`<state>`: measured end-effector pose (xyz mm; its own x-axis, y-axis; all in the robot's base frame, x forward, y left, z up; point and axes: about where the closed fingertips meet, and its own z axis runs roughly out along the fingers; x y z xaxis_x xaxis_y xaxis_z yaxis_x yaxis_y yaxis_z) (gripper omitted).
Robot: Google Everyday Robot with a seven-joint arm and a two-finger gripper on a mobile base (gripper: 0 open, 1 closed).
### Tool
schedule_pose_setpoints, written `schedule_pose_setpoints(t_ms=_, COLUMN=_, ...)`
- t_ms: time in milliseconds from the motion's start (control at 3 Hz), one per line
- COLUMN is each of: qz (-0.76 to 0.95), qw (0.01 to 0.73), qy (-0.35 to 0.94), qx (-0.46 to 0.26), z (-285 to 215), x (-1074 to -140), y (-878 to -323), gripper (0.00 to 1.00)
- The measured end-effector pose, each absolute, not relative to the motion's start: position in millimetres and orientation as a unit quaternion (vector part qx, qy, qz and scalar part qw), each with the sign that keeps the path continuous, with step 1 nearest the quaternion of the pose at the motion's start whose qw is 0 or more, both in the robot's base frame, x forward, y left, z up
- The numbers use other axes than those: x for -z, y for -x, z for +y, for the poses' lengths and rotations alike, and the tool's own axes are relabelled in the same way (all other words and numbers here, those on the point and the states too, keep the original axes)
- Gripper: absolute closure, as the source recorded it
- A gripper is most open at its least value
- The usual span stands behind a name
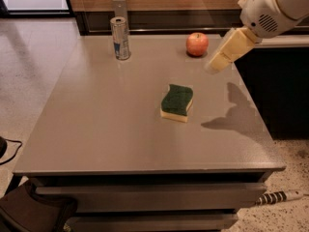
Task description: Knock redbull can over
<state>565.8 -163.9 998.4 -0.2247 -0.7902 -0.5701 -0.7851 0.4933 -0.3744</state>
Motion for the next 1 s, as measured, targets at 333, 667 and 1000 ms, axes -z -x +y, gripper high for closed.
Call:
schedule_pose_setpoints(t_ms=333, qz=0.769, qw=0.415, qy=0.486, qx=-0.033, z=-141, x=-1000, y=-594, gripper=0.00)
schedule_pose_setpoints(t_ms=667, qz=0.746, qw=0.444, qy=0.489, qx=-0.084, z=-103, x=-993, y=-617, gripper=0.00)
schedule_pose_setpoints(t_ms=1000, qz=0.728, qw=0.461, qy=0.492, qx=-0.124, z=-71, x=-989, y=-630, gripper=0.00)
